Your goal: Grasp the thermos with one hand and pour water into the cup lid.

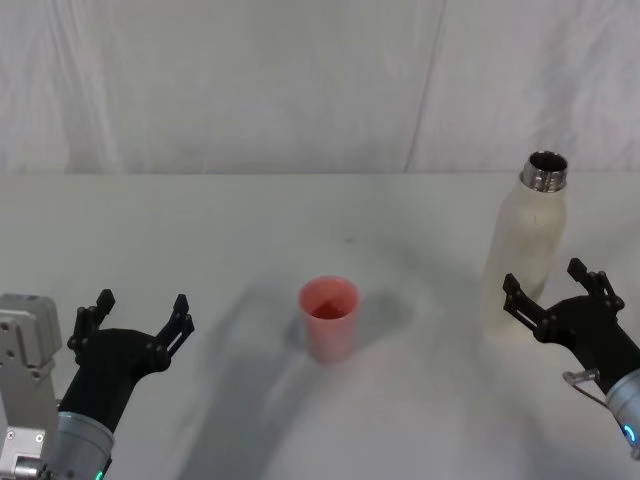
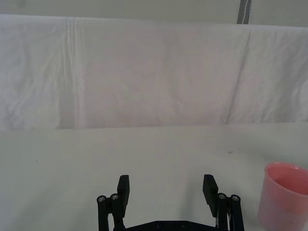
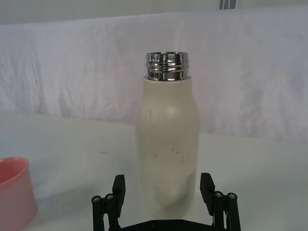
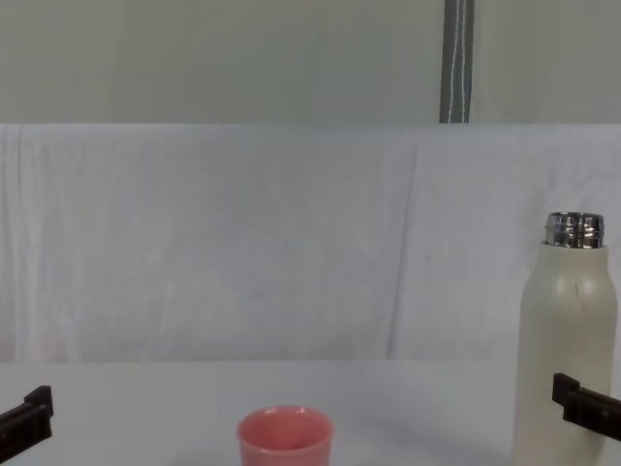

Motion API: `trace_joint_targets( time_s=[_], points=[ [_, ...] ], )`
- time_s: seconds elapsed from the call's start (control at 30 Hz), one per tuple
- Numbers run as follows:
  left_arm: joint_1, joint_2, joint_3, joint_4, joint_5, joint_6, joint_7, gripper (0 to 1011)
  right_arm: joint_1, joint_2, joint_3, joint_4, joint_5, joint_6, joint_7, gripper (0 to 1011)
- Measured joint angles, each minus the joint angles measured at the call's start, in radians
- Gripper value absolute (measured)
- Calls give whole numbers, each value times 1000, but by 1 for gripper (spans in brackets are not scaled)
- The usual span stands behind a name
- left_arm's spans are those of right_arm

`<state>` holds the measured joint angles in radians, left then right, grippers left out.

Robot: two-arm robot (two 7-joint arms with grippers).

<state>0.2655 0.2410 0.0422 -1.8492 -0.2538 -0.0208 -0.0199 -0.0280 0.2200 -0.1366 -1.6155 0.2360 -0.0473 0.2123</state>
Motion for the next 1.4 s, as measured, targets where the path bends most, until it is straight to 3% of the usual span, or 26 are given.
trace_joint_targets(
  time_s=[0.23, 0.67, 1.13, 1.4],
  points=[
    [0, 0, 0, 0, 0, 0, 0, 1001, -57, 9, -1, -51, -5, 2, -2, 1001],
    [0, 0, 0, 0, 0, 0, 0, 1001, -109, 15, -36, -84, -24, -8, 13, 1002],
    [0, 0, 0, 0, 0, 0, 0, 1001, -109, 3, -75, -70, -30, -22, 26, 1002],
    [0, 0, 0, 0, 0, 0, 0, 1001, -108, 1, -76, -67, -30, -23, 26, 1002]
  ],
)
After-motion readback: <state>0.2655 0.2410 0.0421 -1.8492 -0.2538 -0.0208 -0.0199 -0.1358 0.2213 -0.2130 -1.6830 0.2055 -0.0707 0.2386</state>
